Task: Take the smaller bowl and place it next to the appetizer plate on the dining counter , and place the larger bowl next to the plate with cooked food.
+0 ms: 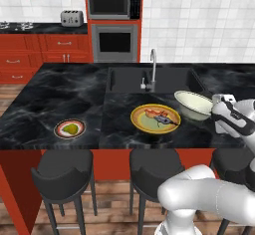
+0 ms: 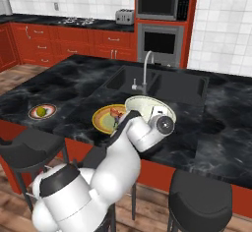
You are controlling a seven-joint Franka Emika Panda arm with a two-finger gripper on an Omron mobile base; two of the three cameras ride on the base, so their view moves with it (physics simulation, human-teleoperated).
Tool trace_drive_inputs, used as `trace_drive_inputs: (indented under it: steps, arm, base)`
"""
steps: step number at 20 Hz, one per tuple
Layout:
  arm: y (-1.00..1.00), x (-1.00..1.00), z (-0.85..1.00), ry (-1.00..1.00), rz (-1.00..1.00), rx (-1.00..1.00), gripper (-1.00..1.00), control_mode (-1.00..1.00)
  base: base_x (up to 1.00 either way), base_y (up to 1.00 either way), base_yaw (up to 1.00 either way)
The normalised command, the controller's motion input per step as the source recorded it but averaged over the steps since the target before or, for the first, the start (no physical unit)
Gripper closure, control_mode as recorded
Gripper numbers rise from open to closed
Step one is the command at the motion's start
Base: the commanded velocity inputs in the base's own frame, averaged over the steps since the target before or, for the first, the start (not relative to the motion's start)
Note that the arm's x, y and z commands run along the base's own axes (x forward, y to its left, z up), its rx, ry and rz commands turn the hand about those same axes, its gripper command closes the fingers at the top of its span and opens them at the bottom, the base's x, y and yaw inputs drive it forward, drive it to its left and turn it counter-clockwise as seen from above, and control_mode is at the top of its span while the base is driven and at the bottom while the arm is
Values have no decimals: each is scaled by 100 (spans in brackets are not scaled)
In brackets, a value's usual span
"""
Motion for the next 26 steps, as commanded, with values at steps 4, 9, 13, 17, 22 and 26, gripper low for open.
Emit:
trace_drive_inputs:
  steps: [4, 9, 13, 17, 22, 26]
  arm:
    - [-20, 0, -13, 0, 9, -9, 100, -100]
    - [-1, 0, -23, 0, 2, -8, 100, -100]
    - [0, 24, -33, -1, 0, -3, 100, -100]
    - [0, 21, -31, -7, 0, -2, 100, -100]
    - [-4, 15, -19, -5, 0, -3, 100, -100]
    - [-18, 11, -10, -1, 0, -5, 100, -100]
  base:
    - [0, 0, 0]
    - [0, 0, 0]
    - [0, 0, 0]
    - [0, 0, 0]
    - [0, 0, 0]
    - [0, 0, 0]
